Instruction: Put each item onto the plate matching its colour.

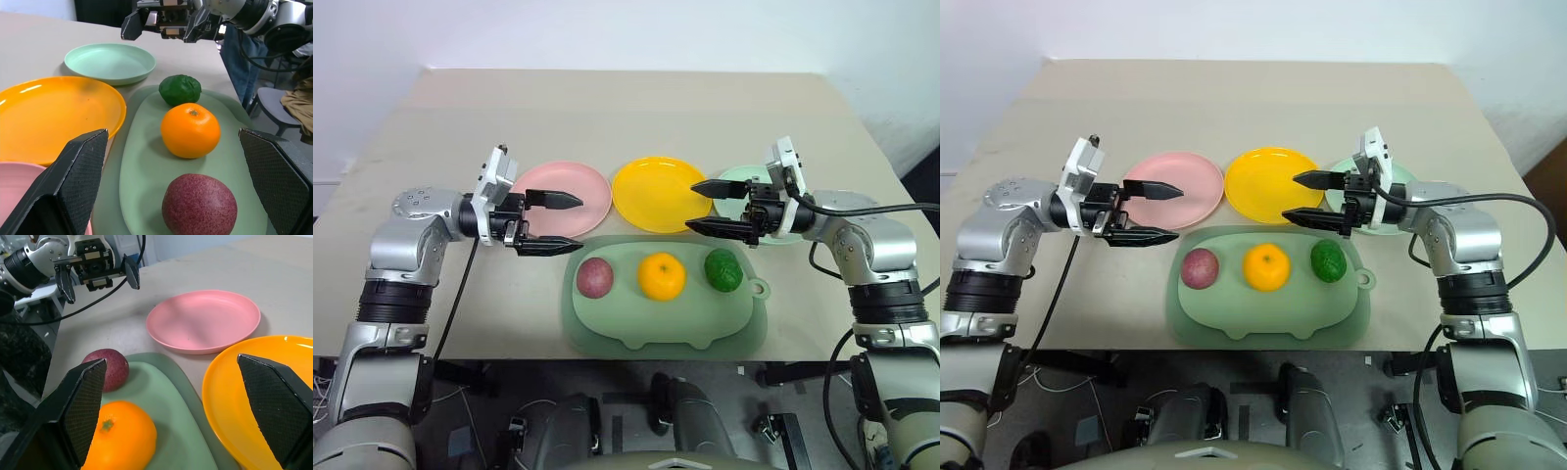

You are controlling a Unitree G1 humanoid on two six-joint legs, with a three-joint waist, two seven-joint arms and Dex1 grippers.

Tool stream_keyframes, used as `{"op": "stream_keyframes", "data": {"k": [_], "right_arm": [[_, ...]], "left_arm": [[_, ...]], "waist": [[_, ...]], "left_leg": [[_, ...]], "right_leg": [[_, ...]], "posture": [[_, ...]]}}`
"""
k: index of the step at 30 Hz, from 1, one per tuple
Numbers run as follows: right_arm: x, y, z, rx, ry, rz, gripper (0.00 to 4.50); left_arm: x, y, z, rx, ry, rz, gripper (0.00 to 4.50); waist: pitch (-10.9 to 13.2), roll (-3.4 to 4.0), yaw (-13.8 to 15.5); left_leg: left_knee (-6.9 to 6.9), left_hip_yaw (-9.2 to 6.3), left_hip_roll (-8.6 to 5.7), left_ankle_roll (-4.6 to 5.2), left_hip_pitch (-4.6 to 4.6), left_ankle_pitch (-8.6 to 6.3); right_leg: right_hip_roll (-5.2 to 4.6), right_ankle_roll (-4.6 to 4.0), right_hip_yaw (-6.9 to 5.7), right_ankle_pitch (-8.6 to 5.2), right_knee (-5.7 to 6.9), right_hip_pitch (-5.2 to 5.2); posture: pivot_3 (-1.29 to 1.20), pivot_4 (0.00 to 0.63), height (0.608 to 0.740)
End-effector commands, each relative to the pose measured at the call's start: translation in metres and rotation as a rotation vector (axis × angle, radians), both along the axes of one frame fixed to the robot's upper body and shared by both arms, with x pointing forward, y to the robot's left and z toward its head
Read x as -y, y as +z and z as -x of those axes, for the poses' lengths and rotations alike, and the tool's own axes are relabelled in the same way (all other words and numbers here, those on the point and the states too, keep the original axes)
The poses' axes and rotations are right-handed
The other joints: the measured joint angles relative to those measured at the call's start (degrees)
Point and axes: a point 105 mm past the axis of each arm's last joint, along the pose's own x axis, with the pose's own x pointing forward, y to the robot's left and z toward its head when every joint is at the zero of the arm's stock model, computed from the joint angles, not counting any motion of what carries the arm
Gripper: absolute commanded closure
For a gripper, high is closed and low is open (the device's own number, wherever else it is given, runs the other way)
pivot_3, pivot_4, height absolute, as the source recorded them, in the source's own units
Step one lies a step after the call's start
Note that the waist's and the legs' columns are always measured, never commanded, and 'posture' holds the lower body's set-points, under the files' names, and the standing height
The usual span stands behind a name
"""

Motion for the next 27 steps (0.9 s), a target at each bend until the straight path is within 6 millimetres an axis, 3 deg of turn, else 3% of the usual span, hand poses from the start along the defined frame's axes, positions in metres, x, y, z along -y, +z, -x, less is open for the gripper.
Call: {"op": "stream_keyframes", "data": {"k": [1, 19, 27], "right_arm": [[0.006, 0.012, 0.0, 0.066, -0.011, 0.002, 0.0], [0.006, 0.01, 0.003, 0.064, -0.006, 0.012, 0.0], [0.016, -0.019, 0.019, 0.004, 0.055, 0.192, 0.0]], "left_arm": [[-0.001, 0.005, 0.005, 0.029, -0.021, -0.004, 0.03], [-0.004, 0.006, 0.001, 0.047, -0.019, -0.013, 0.03], [-0.004, 0.006, 0.001, 0.038, -0.025, -0.016, 0.03]], "waist": [[0.0, 0.0, 0.0], [0.0, 0.0, 0.0], [0.0, 0.0, 0.1]], "left_leg": [[0.0, 0.0, 0.0, 0.0, 0.0, 0.0], [0.01, 0.0, 0.0, 0.0, -0.01, 0.0], [0.01, -0.01, 0.0, 0.01, -0.01, 0.0]], "right_leg": [[0.0, 0.0, 0.0, 0.0, 0.0, 0.0], [-0.01, 0.0, 0.0, 0.0, 0.0, 0.0], [-0.01, 0.0, 0.0, 0.0, -0.02, 0.01]], "posture": [[0.0, 0.15, 0.704], [0.0, 0.15, 0.704], [0.0, 0.15, 0.704]]}}
